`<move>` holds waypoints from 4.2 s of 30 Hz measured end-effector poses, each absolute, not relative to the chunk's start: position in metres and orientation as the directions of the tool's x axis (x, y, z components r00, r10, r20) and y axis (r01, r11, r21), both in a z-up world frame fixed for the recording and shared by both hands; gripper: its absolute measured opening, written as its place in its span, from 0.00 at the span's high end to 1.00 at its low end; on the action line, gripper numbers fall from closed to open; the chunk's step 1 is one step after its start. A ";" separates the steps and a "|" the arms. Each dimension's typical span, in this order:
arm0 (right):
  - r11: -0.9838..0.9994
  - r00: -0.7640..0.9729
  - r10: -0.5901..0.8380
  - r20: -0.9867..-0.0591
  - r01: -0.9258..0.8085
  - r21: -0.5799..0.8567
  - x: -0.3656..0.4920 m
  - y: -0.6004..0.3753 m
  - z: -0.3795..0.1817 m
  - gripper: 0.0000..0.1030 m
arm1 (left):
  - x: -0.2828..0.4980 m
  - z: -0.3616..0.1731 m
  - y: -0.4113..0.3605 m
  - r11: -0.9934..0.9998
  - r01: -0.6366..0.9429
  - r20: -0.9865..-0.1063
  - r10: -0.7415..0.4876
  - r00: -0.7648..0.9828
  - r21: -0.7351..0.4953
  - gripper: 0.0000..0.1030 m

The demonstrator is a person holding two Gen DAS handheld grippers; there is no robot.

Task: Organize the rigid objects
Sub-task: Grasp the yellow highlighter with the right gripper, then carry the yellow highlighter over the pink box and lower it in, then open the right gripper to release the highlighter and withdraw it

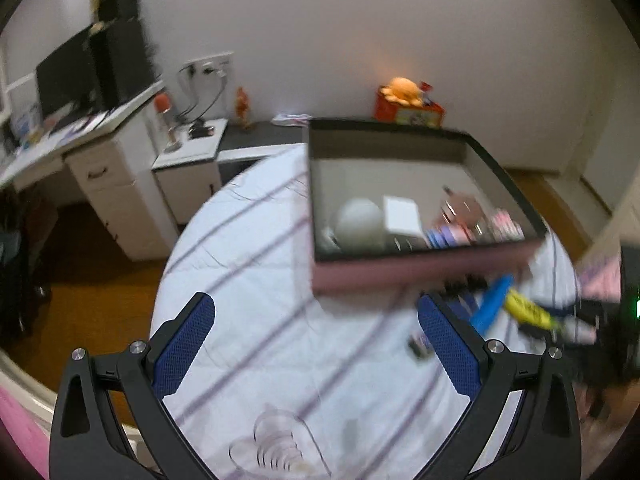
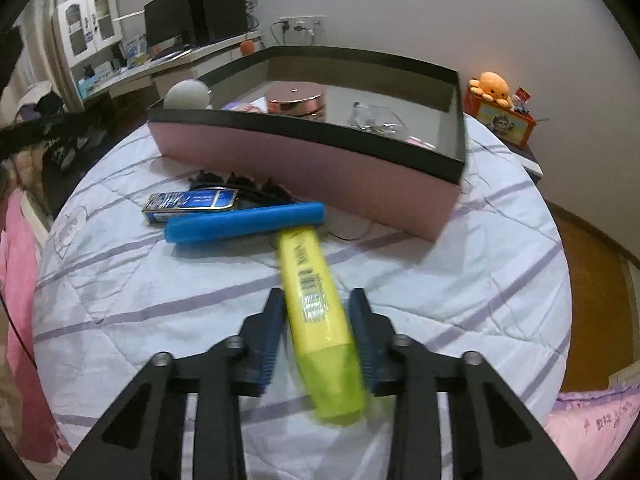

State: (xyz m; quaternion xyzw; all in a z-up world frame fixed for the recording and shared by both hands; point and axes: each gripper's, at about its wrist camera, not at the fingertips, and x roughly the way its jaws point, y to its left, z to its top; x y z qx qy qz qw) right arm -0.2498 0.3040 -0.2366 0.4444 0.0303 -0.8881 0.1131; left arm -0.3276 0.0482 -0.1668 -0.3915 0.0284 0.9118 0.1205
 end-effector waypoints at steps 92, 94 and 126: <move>-0.998 -0.646 -0.037 -0.762 0.064 -0.005 -0.386 0.295 -0.197 0.74 | -0.388 -0.207 0.088 -0.964 -0.258 -0.826 0.096 -0.555 0.061 0.89; -0.999 -0.660 -0.027 -0.750 0.049 -0.007 -0.384 0.298 -0.194 0.74 | -0.389 -0.207 0.089 -0.964 -0.257 -0.826 0.095 -0.556 0.062 0.89; -0.991 -0.648 0.132 -0.750 -0.082 -0.104 -0.353 0.357 -0.173 0.59 | -0.333 -0.170 0.089 -0.954 -0.293 -0.714 0.163 -0.681 0.061 0.17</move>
